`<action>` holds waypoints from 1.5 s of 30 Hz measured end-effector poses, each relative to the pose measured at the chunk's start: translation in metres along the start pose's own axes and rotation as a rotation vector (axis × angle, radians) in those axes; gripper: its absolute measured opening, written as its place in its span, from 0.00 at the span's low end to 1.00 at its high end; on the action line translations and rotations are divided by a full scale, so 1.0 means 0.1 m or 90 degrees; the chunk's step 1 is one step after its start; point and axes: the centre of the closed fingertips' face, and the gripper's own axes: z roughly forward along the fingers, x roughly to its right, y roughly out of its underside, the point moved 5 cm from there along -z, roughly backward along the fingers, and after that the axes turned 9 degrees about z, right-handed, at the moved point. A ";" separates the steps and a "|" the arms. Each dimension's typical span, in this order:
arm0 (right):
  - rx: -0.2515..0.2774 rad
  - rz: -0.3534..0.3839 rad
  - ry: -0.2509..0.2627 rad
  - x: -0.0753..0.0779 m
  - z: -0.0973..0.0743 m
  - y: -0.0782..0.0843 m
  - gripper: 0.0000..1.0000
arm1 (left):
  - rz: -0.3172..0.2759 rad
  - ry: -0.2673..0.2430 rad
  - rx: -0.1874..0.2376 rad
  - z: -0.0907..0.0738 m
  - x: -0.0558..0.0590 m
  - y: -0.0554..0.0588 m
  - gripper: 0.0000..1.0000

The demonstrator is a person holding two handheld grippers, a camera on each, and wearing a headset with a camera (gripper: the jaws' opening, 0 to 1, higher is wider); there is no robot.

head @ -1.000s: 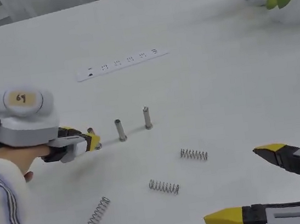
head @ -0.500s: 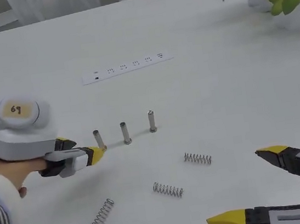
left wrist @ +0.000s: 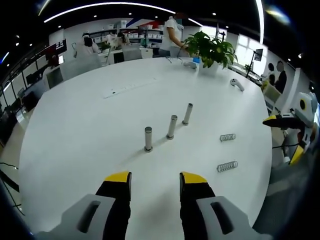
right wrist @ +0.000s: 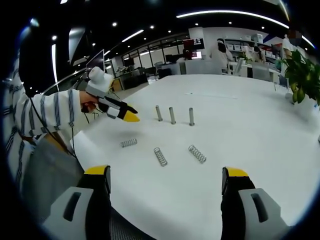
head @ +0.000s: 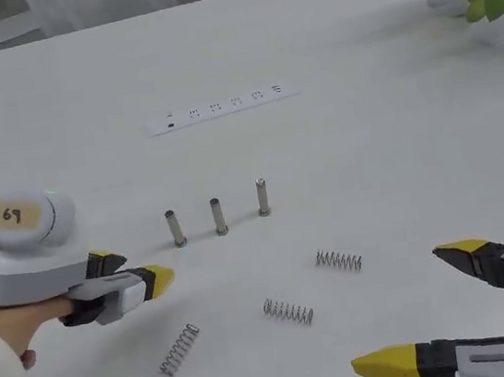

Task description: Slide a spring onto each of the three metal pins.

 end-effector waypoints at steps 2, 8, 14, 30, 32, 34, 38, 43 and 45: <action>0.001 0.001 0.002 0.00 0.00 0.00 0.91 | 0.005 0.001 -0.007 -0.03 0.03 0.04 0.33; 0.002 0.000 0.001 0.01 0.00 -0.02 0.91 | 0.022 0.001 -0.020 -0.12 0.15 0.14 0.31; -0.001 -0.001 0.000 0.01 0.01 -0.02 0.91 | 0.019 0.013 -0.033 -0.19 0.28 0.27 0.30; -0.008 0.001 -0.007 -0.03 0.04 0.01 0.90 | -0.006 0.036 -0.053 -0.25 0.48 0.56 0.27; -0.008 0.003 -0.007 -0.03 0.04 0.02 0.90 | -0.007 0.037 -0.054 -0.25 0.49 0.58 0.26; -0.009 0.002 -0.008 -0.03 0.04 0.02 0.90 | -0.006 0.035 -0.057 -0.25 0.49 0.60 0.24; -0.020 0.002 -0.007 -0.04 0.04 0.05 0.89 | -0.003 0.037 -0.057 -0.22 0.51 0.65 0.22; -0.023 -0.001 -0.006 -0.03 0.04 0.07 0.89 | 0.000 0.039 -0.062 -0.22 0.55 0.68 0.18; -0.027 0.002 -0.003 -0.02 0.04 0.09 0.89 | 0.009 0.042 -0.069 -0.22 0.56 0.69 0.15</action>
